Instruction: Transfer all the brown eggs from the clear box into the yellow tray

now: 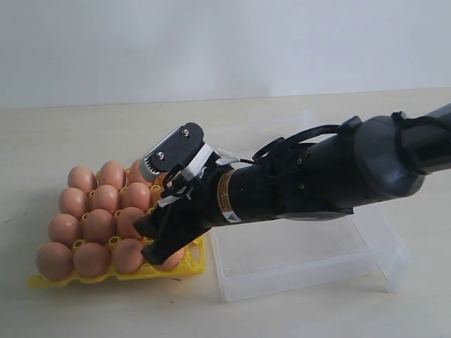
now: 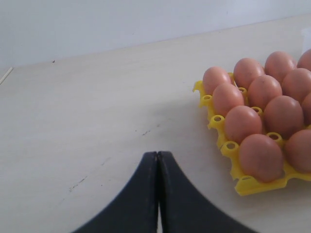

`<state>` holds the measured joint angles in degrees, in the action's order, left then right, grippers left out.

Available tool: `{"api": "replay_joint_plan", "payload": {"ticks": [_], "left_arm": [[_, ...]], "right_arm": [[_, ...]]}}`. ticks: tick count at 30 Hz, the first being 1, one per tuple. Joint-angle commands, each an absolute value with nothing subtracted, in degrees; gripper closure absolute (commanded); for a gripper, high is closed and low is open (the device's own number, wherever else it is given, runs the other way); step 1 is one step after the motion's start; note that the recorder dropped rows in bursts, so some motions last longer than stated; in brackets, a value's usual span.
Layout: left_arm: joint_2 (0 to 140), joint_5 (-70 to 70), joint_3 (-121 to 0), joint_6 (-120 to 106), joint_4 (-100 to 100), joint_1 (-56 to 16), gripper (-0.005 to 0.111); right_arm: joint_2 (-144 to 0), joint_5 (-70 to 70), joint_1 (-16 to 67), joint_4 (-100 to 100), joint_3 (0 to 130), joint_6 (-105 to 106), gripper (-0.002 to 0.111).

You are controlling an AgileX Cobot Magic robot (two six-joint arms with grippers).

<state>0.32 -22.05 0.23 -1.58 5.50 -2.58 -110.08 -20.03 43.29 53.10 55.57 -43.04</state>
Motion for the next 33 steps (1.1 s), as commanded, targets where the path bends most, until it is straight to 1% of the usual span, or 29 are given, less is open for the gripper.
{"api": "replay_joint_plan", "payload": {"ticks": [1, 6, 10, 15, 17, 19, 21, 22, 23, 26, 27, 29, 33], "left_arm": [[0.00, -21.69, 0.00, -1.30, 5.44, -2.86, 0.107], [0.00, -21.69, 0.00, -1.30, 5.44, -2.86, 0.107], [0.00, -21.69, 0.00, -1.30, 5.44, -2.86, 0.107], [0.00, -21.69, 0.00, -1.30, 5.44, -2.86, 0.107], [0.00, -21.69, 0.00, -1.30, 5.44, -2.86, 0.107], [0.00, -21.69, 0.00, -1.30, 5.44, -2.86, 0.107], [0.00, -21.69, 0.00, -1.30, 5.44, -2.86, 0.107], [0.00, -21.69, 0.00, -1.30, 5.44, -2.86, 0.107], [0.00, -21.69, 0.00, -1.30, 5.44, -2.86, 0.107], [0.00, -21.69, 0.00, -1.30, 5.44, -2.86, 0.107], [0.00, -21.69, 0.00, -1.30, 5.44, -2.86, 0.107], [0.00, -21.69, 0.00, -1.30, 5.44, -2.86, 0.107], [0.00, -21.69, 0.00, -1.30, 5.44, -2.86, 0.107]], "right_arm": [[-105.66, -15.63, 42.57, 49.53, 55.91, -41.41, 0.049], [-98.89, -12.70, 40.21, 44.65, 55.58, -40.12, 0.049], [-91.77, -12.13, 35.50, 43.63, 53.63, -40.12, 0.049], [-87.87, -14.90, 29.06, 42.35, 48.24, -40.00, 0.050], [-87.33, -17.47, 26.01, 36.99, 45.39, -36.37, 0.051], [-87.00, -21.45, 23.92, 26.68, 42.05, -26.28, 0.054], [-86.38, -29.77, 23.14, 15.36, 37.74, -15.78, 0.068], [-85.20, -35.57, 23.14, 8.45, 35.02, -10.16, 0.086], [-83.97, -41.16, 23.14, 2.72, 32.26, -6.19, 0.106], [-81.49, -53.51, 23.14, -6.86, 26.39, -2.55, 0.108], [-80.19, -61.10, 23.14, -9.35, 23.35, -2.80, 0.108], [-78.08, -67.65, 23.14, -11.01, 19.35, -2.80, 0.108], [-74.94, -67.42, 23.14, -10.19, 17.62, -2.80, 0.108]]}}
